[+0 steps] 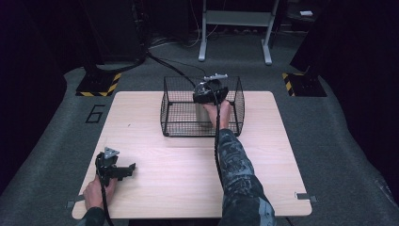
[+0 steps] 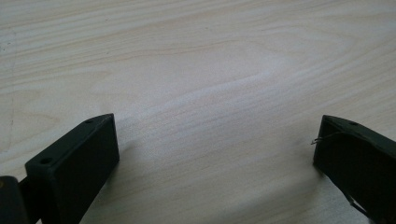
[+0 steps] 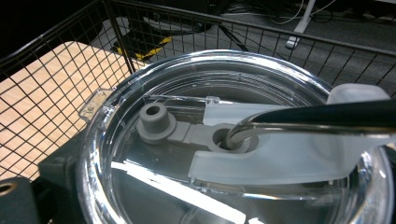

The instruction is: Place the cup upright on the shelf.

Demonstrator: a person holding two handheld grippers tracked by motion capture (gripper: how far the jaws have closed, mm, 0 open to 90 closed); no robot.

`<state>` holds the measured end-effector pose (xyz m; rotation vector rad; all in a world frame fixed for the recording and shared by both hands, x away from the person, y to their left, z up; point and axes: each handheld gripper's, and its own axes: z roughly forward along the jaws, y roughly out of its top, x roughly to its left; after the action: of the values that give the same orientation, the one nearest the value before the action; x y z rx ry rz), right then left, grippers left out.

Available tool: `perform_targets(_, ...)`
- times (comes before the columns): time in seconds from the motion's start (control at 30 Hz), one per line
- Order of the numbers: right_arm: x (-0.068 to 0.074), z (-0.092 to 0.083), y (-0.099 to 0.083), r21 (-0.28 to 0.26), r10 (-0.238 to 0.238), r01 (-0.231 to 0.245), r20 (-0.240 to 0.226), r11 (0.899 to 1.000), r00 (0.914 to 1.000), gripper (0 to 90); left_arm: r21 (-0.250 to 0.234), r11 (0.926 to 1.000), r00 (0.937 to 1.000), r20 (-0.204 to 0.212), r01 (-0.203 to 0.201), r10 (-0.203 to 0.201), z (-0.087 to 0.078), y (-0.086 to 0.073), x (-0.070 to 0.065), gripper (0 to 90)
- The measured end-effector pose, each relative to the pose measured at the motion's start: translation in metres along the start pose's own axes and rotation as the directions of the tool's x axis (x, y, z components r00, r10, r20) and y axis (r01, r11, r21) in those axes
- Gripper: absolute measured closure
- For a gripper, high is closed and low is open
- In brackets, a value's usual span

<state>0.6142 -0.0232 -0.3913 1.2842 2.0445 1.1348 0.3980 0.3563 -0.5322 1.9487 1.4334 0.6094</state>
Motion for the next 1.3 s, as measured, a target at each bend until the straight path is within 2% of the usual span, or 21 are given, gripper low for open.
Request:
perform_targets(0.27, 0.000, 0.005, -0.004, 0.012, 0.010, -0.010, 0.013, 1.000, 0.9999, 3.4, -0.002, 1.0000, 1.0000, -0.001, -0.002, 0.002, 0.000, 0.000, 0.000, 0.1)
perform_targets(0.47, 0.001, 0.007, -0.007, 0.021, 0.002, -0.002, 0.017, 1.000, 0.9999, 3.4, -0.003, 1.0000, 1.0000, -0.002, -0.003, 0.003, 0.000, 0.000, 0.000, 0.1)
perform_targets(0.5, 0.000, 0.008, -0.008, 0.025, -0.011, 0.011, 0.016, 1.000, 0.9998, 3.4, -0.004, 1.0000, 1.0000, -0.001, -0.001, 0.001, 0.000, 0.000, 0.000, 0.1)
perform_targets(0.53, 0.002, 0.008, -0.008, 0.029, 0.005, -0.006, 0.019, 1.000, 0.9998, 3.4, -0.005, 1.0000, 1.0000, -0.002, -0.002, 0.002, 0.000, 0.000, 0.000, 0.1)
perform_targets(0.63, 0.001, 0.008, -0.009, 0.035, -0.015, 0.014, 0.011, 0.999, 0.9998, 3.4, 0.000, 1.0000, 1.0000, 0.000, -0.003, 0.003, 0.000, 0.000, 0.000, 0.1)
perform_targets(0.67, 0.001, 0.008, -0.009, 0.040, 0.002, -0.002, 0.011, 0.999, 0.9999, 3.4, 0.002, 1.0000, 1.0000, 0.000, -0.002, 0.002, 0.000, 0.000, 0.000, 0.1)
perform_targets(0.8, -0.006, 0.005, -0.015, 0.040, 0.020, -0.020, -0.005, 0.999, 0.9998, 3.4, -0.001, 1.0000, 1.0000, -0.002, -0.001, 0.001, 0.000, 0.000, 0.000, 0.1)
perform_targets(0.9, -0.008, 0.001, -0.017, 0.043, 0.004, -0.003, -0.018, 0.999, 0.9998, 3.3, -0.001, 1.0000, 1.0000, -0.002, -0.004, 0.004, 0.000, 0.000, 0.000, 0.1)
perform_targets(0.93, -0.008, 0.000, -0.018, 0.050, -0.018, 0.019, -0.023, 0.999, 0.9996, 3.3, -0.001, 1.0000, 1.0000, -0.002, -0.002, 0.002, 0.000, 0.000, 0.000, 0.1)
perform_targets(1.07, -0.006, -0.001, -0.019, 0.059, -0.020, 0.021, -0.018, 0.998, 0.9996, 3.3, 0.000, 1.0000, 1.0000, -0.002, -0.002, 0.002, 0.000, 0.000, 0.000, 0.1)
perform_targets(1.1, -0.003, -0.001, -0.019, 0.058, -0.004, 0.005, -0.012, 0.998, 0.9999, 3.2, 0.001, 1.0000, 1.0000, -0.001, 0.001, -0.001, 0.000, 0.000, 0.000, 0.1)
perform_targets(1.2, -0.003, -0.001, -0.019, 0.067, -0.027, 0.028, -0.018, 0.997, 0.9995, 3.2, 0.002, 1.0000, 1.0000, -0.001, -0.003, 0.003, 0.000, 0.000, 0.000, 0.0)
perform_targets(1.3, -0.002, -0.002, -0.018, 0.079, -0.021, 0.022, -0.020, 0.997, 0.9996, 3.2, 0.003, 0.9999, 0.9999, 0.001, -0.015, 0.015, 0.000, 0.001, 0.001, 0.1)
